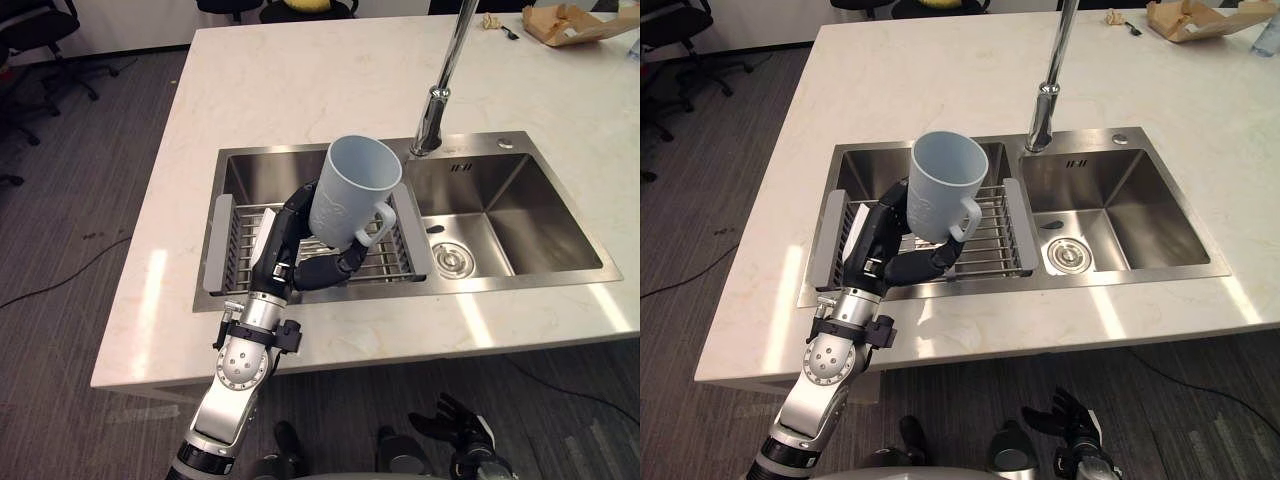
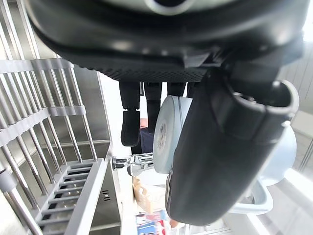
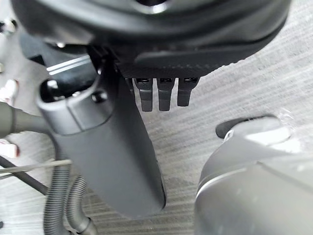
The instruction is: Walk over to the sink, pick up the cup, carry it to the dishwasher, place the cup inside the dishwasher, then close the dishwasher door
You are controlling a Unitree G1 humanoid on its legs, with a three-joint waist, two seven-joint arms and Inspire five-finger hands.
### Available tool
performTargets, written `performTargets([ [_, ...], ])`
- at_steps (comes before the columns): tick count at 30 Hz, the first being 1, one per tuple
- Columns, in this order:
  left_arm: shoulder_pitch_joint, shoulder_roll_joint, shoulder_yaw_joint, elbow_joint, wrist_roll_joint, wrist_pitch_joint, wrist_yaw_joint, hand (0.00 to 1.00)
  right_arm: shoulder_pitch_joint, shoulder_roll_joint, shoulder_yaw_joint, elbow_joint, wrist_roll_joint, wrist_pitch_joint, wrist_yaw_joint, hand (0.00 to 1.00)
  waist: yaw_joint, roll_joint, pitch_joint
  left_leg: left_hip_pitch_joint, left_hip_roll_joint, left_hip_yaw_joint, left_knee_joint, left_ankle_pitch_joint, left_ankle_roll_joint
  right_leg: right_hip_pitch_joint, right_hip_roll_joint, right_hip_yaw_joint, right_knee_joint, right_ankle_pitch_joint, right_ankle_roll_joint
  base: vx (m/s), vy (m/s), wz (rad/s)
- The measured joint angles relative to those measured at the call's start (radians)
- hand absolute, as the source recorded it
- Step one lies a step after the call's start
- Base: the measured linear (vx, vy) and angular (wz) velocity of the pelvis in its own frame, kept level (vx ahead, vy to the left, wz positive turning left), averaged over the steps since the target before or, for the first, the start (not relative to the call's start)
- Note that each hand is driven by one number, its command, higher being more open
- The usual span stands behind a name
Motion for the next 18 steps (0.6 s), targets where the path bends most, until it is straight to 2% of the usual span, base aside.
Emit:
performTargets([
  [2,0.016,-0.004,0.036,-0.005,-0.002,-0.012,0.0,0.3,-0.005,0.005,0.01,0.006,0.0,0.001,0.0,0.9,0.012,-0.012,0.004,-0.024,-0.002,-0.012,0.023,0.01,0.025,-0.024,0.022,0.003,0.313,-0.143,0.016,-0.09,-0.023,0.25],
  [4,0.046,-0.004,0.067,-0.007,-0.012,-0.012,0.002,0.3,-0.008,0.005,0.018,0.007,0.0,0.0,0.001,0.9,0.033,-0.017,0.0,-0.047,-0.003,-0.013,0.041,0.016,0.029,0.017,0.061,0.003,0.356,-0.17,0.024,-0.1,-0.043,0.07],
  [5,0.061,-0.003,0.087,-0.009,-0.02,-0.012,0.017,0.3,-0.015,0.0,0.035,0.007,0.0,-0.003,-0.002,0.9,0.058,-0.025,-0.011,-0.09,-0.007,-0.008,0.053,0.028,0.028,0.053,0.08,0.003,0.265,-0.196,-0.008,-0.17,-0.059,-0.1],
  [6,0.065,-0.003,0.099,-0.011,-0.02,-0.012,0.032,0.3,-0.045,-0.006,0.049,0.01,0.0,-0.004,-0.003,0.9,0.077,-0.026,-0.011,-0.135,-0.007,0.001,0.054,0.068,0.02,0.072,0.092,0.005,0.133,-0.228,-0.067,-0.23,-0.09,-0.09],
  [7,0.064,-0.003,0.102,-0.011,-0.02,-0.009,0.035,0.3,-0.07,-0.004,0.051,0.012,0.001,-0.004,-0.003,0.9,0.084,-0.026,-0.011,-0.169,-0.004,0.0,0.051,0.093,0.019,0.086,0.105,0.001,0.044,-0.245,-0.109,-0.2,-0.1,-0.01],
  [8,0.063,-0.014,0.099,-0.005,-0.02,-0.005,0.035,0.3,-0.088,-0.008,0.05,0.016,0.001,-0.005,-0.004,0.9,0.083,-0.004,0.002,-0.18,0.013,-0.013,0.054,0.106,0.018,0.092,0.131,-0.006,0.01,-0.215,-0.163,-0.23,-0.112,0.17],
  [9,0.079,-0.02,0.072,0.005,-0.021,0.012,0.033,0.3,-0.095,-0.009,0.053,0.02,0.001,-0.005,-0.009,0.9,0.084,0.022,0.018,-0.179,0.053,-0.042,0.07,0.123,0.008,0.137,0.184,-0.024,-0.041,-0.172,-0.166,-0.2,-0.098,0.19],
  [10,0.091,-0.017,0.057,0.004,-0.021,0.011,0.033,0.3,-0.091,-0.005,0.057,0.02,0.001,-0.005,-0.009,0.9,0.086,0.023,0.018,-0.177,0.066,-0.051,0.077,0.132,0.002,0.147,0.201,-0.026,-0.042,-0.164,-0.173,-0.26,-0.125,0.38],
  [11,0.096,-0.016,0.031,0.001,-0.028,0.011,0.029,0.3,-0.084,-0.004,0.057,0.013,0.002,-0.01,-0.012,0.9,0.088,0.024,0.019,-0.174,0.072,-0.09,0.065,0.17,-0.025,0.153,0.212,-0.042,-0.041,-0.154,-0.19,-0.3,-0.097,0.6],
  [12,0.087,-0.014,0.0,-0.003,-0.04,0.008,0.018,0.3,-0.076,-0.003,0.037,0.008,0.006,-0.021,-0.022,0.9,0.079,0.016,0.025,-0.193,0.067,-0.134,0.09,0.163,-0.066,0.148,0.205,-0.088,-0.045,-0.146,-0.224,-0.37,-0.114,0.74],
  [13,0.086,-0.017,-0.018,-0.005,-0.042,0.007,0.013,0.3,-0.076,-0.003,0.032,0.008,0.014,-0.024,-0.029,0.9,0.079,0.015,0.027,-0.208,0.068,-0.14,0.154,0.123,-0.055,0.144,0.2,-0.104,-0.044,-0.143,-0.232,-0.38,-0.066,0.65],
  [14,0.088,-0.018,-0.043,-0.008,-0.053,0.001,-0.002,0.3,-0.072,-0.012,0.019,0.008,0.03,-0.023,-0.041,0.9,0.08,0.007,0.031,-0.213,0.072,-0.148,0.289,0.042,-0.042,0.131,0.187,-0.11,-0.043,-0.134,-0.244,-0.29,-0.053,0.32],
  [15,0.088,-0.018,-0.051,-0.009,-0.059,-0.003,-0.007,0.3,-0.072,-0.016,0.019,0.007,0.032,-0.023,-0.043,0.9,0.081,0.008,0.03,-0.204,0.071,-0.157,0.337,0.005,-0.051,0.125,0.182,-0.109,-0.044,-0.129,-0.245,-0.25,0.005,0.16],
  [16,0.087,-0.019,-0.065,-0.01,-0.061,-0.01,-0.011,0.3,-0.071,-0.018,0.02,0.002,0.035,-0.023,-0.043,0.9,0.081,0.019,0.024,-0.176,0.07,-0.181,0.399,-0.072,-0.071,0.107,0.176,-0.105,-0.045,-0.116,-0.243,-0.18,0.046,0.02],
  [17,0.084,-0.023,-0.074,-0.011,-0.061,-0.01,-0.014,0.3,-0.068,-0.02,0.021,-0.003,0.036,-0.023,-0.042,0.9,0.078,0.032,0.016,-0.131,0.064,-0.203,0.399,-0.139,-0.102,0.085,0.173,-0.106,-0.045,-0.097,-0.239,-0.15,0.066,-0.01],
  [18,0.084,-0.027,-0.076,-0.01,-0.063,-0.01,-0.015,0.3,-0.067,-0.018,0.024,-0.003,0.036,-0.023,-0.042,0.9,0.076,0.036,0.014,-0.102,0.06,-0.21,0.381,-0.165,-0.115,0.078,0.173,-0.106,-0.045,-0.091,-0.236,-0.1,0.09,0.04],
])
